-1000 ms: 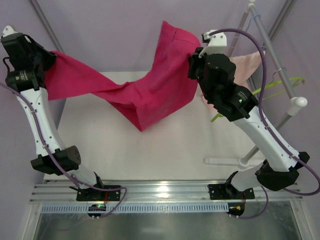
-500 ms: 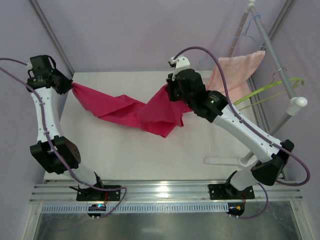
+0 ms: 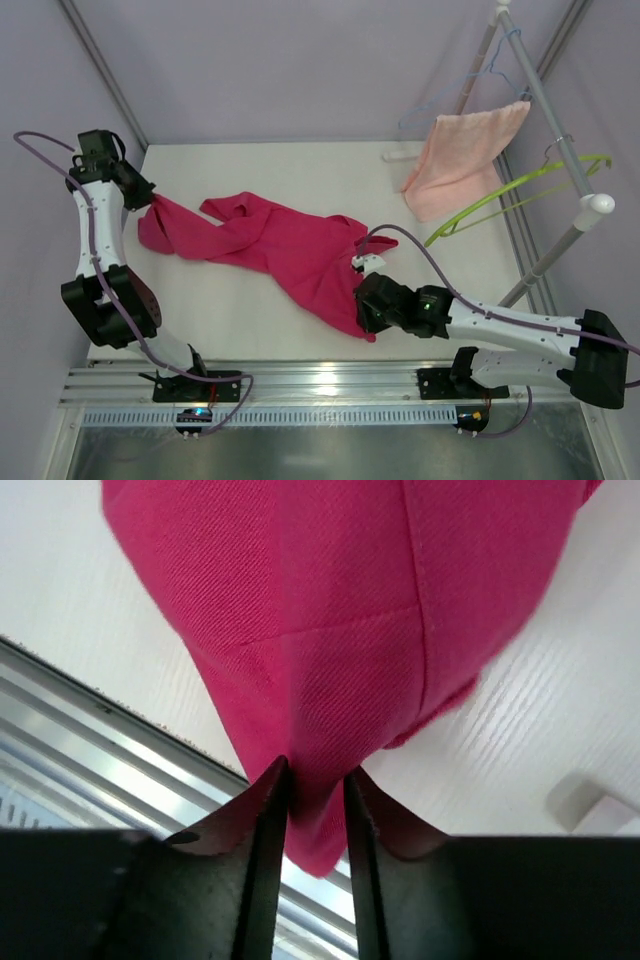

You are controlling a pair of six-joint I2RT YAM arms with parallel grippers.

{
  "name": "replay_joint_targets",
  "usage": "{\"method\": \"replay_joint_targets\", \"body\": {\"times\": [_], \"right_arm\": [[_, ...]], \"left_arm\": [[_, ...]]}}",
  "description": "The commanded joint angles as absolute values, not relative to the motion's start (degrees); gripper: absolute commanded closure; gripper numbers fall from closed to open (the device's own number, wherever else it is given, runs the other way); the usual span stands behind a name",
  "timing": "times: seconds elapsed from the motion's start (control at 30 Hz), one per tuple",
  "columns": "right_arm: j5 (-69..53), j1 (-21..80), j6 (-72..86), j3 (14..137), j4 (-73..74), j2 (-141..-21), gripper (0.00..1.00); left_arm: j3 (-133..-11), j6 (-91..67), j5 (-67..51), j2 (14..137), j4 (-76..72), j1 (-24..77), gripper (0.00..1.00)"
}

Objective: Place the trousers on the hanger
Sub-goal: Fold the trousers

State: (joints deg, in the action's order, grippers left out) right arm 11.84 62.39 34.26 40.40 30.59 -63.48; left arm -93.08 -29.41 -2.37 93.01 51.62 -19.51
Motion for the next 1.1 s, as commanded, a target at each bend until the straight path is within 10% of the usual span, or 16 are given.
{"method": "replay_joint_targets", "body": {"times": [0.0,0.3,1.07], "right_arm": [[14.40,63.98,39.99,41.83,30.31,-56.52,0.67],[27.14,63.55,29.64,62.47,37.97,-64.73,0.34],[0.79,32.52,-4.48,96.42,45.17,-112.31,0.36]], "left_arm": [[-91.67,-27.69,-0.70,91.14,50.98,-19.51,1.00],[-90.53,-25.58,6.85,89.39,53.00,-19.43,1.00],[-84.55,-29.18,14.84,86.31,48.43,-18.90,0.99]]}}
